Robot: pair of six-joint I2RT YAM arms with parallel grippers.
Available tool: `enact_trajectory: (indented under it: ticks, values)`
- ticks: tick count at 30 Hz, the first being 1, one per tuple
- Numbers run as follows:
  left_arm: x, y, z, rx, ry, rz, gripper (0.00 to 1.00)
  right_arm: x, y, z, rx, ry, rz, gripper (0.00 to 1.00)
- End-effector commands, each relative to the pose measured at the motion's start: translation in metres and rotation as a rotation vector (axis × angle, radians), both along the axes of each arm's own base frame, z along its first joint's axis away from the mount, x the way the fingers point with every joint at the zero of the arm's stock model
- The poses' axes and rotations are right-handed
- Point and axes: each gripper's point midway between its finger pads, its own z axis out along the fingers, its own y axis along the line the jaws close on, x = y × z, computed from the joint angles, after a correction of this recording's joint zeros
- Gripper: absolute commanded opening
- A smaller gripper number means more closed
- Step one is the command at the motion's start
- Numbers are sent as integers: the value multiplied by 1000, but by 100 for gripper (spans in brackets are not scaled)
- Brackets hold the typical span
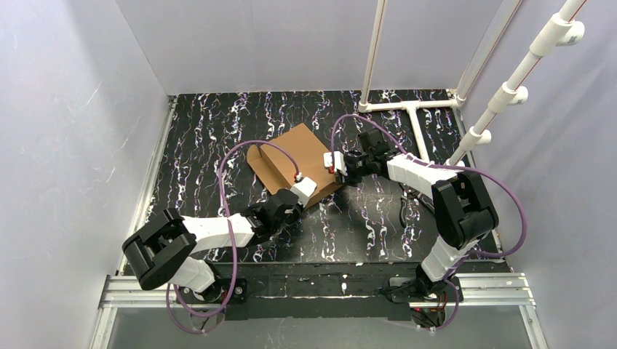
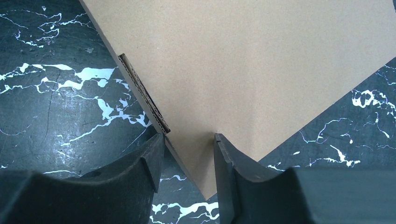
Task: Fold the paper box
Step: Close the paper box at the center of the board.
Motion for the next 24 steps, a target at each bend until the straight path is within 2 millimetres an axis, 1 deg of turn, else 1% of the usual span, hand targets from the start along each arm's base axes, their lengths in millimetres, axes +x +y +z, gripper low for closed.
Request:
enact_trajectory:
  ticks: [1, 7, 13, 19, 24]
  values:
    - [12, -4, 11, 27, -46, 24, 0, -41, -12, -42, -98, 222, -3, 50]
    - [18, -14, 25, -9, -83, 26, 0, -43, -10, -42, -93, 230, 4, 49]
    - [15, -27, 35, -108, -73, 12, 0, -45, -10, -43, -93, 235, 9, 49]
    - [10, -30, 43, -186, -58, 21, 0, -45, -9, -41, -91, 233, 13, 48]
    - [14, -32, 48, -224, -42, 44, 0, -47, -9, -42, -92, 236, 15, 48]
